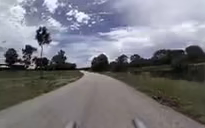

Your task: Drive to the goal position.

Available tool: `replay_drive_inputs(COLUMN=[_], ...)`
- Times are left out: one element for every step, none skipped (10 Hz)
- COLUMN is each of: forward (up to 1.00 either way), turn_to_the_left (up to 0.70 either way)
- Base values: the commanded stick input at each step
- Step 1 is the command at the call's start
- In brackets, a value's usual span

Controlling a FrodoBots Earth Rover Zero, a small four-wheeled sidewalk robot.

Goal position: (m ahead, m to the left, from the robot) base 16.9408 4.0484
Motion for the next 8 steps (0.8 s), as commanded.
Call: replay_drive_inputs(forward=[0.85, 0.85, 0.85, 0.85, 0.85, 0.85, 0.85, 0.85], turn_to_the_left=[0.00, 0.00, 0.00, -0.01, -0.03, -0.03, -0.03, -0.03])
